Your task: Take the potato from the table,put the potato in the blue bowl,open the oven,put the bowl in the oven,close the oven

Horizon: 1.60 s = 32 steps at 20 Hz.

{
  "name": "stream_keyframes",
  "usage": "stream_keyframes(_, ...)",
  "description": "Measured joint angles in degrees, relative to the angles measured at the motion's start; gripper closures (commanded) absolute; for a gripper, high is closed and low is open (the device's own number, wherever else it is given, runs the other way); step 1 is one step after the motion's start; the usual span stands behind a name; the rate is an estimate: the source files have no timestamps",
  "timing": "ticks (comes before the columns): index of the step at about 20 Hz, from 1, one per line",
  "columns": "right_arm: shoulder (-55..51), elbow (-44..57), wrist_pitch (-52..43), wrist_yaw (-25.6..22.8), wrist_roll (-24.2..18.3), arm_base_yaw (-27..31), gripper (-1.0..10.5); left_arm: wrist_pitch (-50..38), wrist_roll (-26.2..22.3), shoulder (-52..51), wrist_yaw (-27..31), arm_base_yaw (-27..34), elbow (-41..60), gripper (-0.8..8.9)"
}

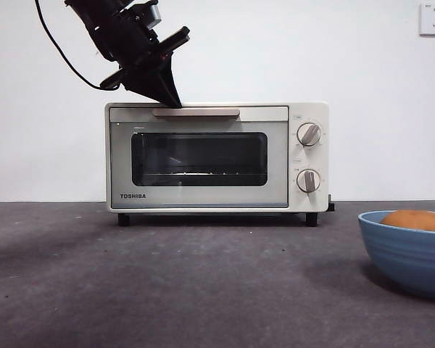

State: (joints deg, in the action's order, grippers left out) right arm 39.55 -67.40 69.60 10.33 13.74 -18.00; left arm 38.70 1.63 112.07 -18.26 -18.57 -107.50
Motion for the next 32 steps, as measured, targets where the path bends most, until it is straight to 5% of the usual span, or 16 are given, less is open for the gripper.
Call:
stream_keyframes(24,-14.5,-0.4,5.8,2.1,6.8,0.0,9.6,12.6,-1.2,-0.5,8.1,-8.4,-1.1,8.19)
stream_keyframes(32,-14.5,-0.5,5.7,2.1,6.9,0.0,9.5,14.9,-1.1,-1.3,5.5,-10.5,8.5,8.19)
